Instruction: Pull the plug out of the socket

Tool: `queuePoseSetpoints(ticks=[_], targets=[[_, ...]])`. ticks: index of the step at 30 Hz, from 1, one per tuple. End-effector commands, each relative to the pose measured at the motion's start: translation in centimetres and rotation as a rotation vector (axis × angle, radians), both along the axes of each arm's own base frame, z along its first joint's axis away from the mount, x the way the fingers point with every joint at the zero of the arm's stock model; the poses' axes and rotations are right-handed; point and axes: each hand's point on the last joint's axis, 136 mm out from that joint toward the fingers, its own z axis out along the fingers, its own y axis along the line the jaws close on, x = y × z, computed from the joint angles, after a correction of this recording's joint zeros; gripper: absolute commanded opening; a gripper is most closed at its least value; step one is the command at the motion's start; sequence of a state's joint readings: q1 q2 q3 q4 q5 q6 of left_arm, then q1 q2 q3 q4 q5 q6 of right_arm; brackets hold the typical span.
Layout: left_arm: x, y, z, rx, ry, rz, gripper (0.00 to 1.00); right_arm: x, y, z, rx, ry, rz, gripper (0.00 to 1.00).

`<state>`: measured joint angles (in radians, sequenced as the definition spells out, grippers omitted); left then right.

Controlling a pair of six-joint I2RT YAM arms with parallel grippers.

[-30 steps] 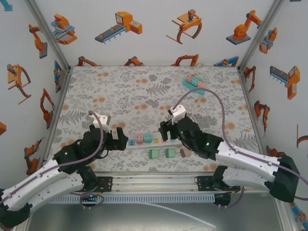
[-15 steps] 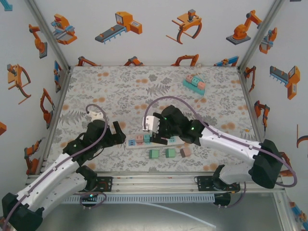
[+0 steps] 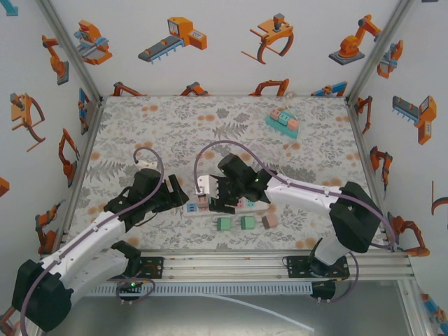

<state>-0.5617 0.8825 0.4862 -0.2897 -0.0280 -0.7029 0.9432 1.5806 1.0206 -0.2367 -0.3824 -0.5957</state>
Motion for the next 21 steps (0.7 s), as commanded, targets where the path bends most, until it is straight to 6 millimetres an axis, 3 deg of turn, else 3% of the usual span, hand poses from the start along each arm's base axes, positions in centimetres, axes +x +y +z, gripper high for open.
queuePoseSetpoints(ticks=[1,8,21], targets=[[0.2,-0.6,-0.4,-0.045,0.008,-0.016,0.68,0.6,1.5,1.0,0.057,0.006,0.024,0.56],[-0.1,-1.6,-2.0,-0.068,0.052,-0.061,0.60,1.1,1.9,-0.1,0.068,0.018,0.016,0.44],[-0.6,-2.6,-5.0,-0.053,0.167,-0.110,0.57,1.2,2.2,-0.4,0.076,0.039,0.017,0.26]])
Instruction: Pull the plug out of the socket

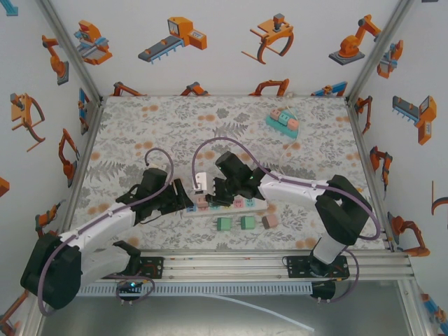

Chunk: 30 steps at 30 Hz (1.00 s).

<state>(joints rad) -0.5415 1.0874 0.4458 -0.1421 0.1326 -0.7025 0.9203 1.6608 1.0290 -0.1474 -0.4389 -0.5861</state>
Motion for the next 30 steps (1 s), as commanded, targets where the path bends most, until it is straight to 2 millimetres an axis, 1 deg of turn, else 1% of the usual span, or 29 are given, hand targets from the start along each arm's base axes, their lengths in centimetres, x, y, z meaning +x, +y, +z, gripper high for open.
queuePoseSetpoints(ticks=[1,8,12,16,21,30], targets=[[-0.5,-0.1,-0.9,0.005,0.038,-0.023,0.57,0.2,1.0,1.0,0.039,0.010,0.011,0.25],[-1.7,1.4,-3.0,0.094,0.101,-0.010,0.52,0.4,1.1,1.7,0.054,0.001,0.001,0.22],[-2.2,2.7,-3.6,0.170,0.110,-0.005,0.51,0.6,1.2,2.4,0.083,-0.012,-0.006,0.20],[-2.5,3.9,-4.1,0.229,0.112,0.007,0.50,0.9,1.4,3.8,0.139,-0.003,-0.021,0.17],[-2.4,3.9,-4.3,0.241,0.117,0.013,0.49,1.2,1.4,5.3,0.181,-0.008,-0.030,0.17],[-2.3,4.2,-4.2,0.258,0.113,0.021,0.48,1.1,0.8,6.3,0.188,-0.021,-0.035,0.16]])
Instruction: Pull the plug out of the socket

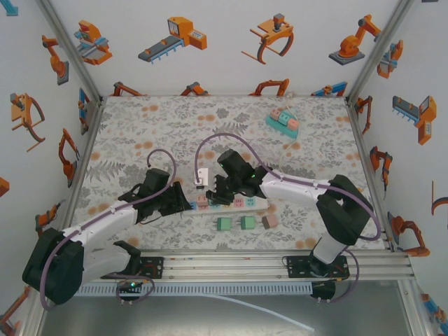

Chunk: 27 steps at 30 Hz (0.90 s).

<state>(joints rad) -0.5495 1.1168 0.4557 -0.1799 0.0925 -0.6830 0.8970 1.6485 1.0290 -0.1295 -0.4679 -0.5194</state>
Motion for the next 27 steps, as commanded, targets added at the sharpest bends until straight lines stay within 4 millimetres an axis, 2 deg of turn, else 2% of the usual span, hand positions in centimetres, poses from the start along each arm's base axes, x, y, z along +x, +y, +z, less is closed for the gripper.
queuePoseSetpoints(ticks=[1,7,12,16,24,27], targets=[[-2.1,3.5,-3.2,0.192,0.087,0.019,0.48,0.5,0.8,5.4,0.143,-0.078,0.005,0.16],[-2.0,3.2,-3.2,0.183,0.088,0.007,0.48,0.3,0.2,4.5,0.096,-0.076,0.014,0.15],[-1.4,0.3,-1.6,0.042,0.042,-0.065,0.50,0.2,0.3,3.1,0.085,-0.050,0.017,0.14],[-0.6,0.0,-1.2,0.038,0.027,-0.059,0.52,-0.2,0.8,2.1,0.085,0.003,0.032,0.14],[-1.4,-0.5,-3.6,0.068,0.133,-0.071,0.52,-0.1,1.7,0.7,0.085,0.055,0.032,0.13],[-2.1,-0.2,-4.4,0.093,0.163,-0.063,0.50,0.0,1.8,1.3,0.097,0.048,0.034,0.13]])
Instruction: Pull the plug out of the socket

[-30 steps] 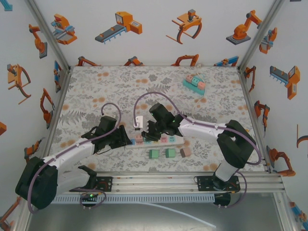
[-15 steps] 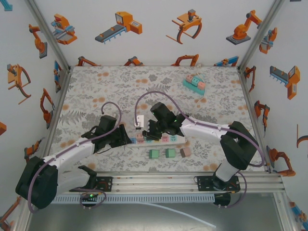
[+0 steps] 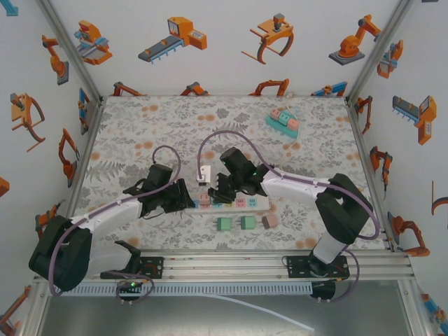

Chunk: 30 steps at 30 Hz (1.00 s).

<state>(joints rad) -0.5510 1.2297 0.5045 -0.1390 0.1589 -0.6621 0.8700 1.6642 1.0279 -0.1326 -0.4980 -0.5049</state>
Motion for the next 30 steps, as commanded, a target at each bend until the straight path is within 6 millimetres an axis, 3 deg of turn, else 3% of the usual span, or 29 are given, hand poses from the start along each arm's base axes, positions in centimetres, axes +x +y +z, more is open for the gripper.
queuePoseSetpoints(ticks=[1,6,8,15,22,30], targets=[[-3.0,2.0,-4.2,0.145,0.132,-0.001,0.50,-0.5,2.3,2.3,0.105,0.002,0.046,0.13],[-3.6,4.5,-5.4,0.334,0.182,0.065,0.49,0.5,2.6,5.2,0.146,0.034,0.004,0.12],[-3.6,5.1,-5.8,0.369,0.191,0.085,0.47,0.8,2.5,5.4,0.140,0.045,-0.010,0.11],[-3.2,5.0,-5.4,0.395,0.175,0.088,0.44,-0.8,2.4,3.9,0.058,0.056,0.053,0.10],[-3.0,5.1,-5.4,0.402,0.173,0.096,0.41,-1.2,2.4,7.2,0.162,0.008,0.054,0.09],[-3.1,5.0,-5.2,0.391,0.168,0.100,0.40,-1.2,1.8,6.8,0.163,-0.004,0.040,0.09]])
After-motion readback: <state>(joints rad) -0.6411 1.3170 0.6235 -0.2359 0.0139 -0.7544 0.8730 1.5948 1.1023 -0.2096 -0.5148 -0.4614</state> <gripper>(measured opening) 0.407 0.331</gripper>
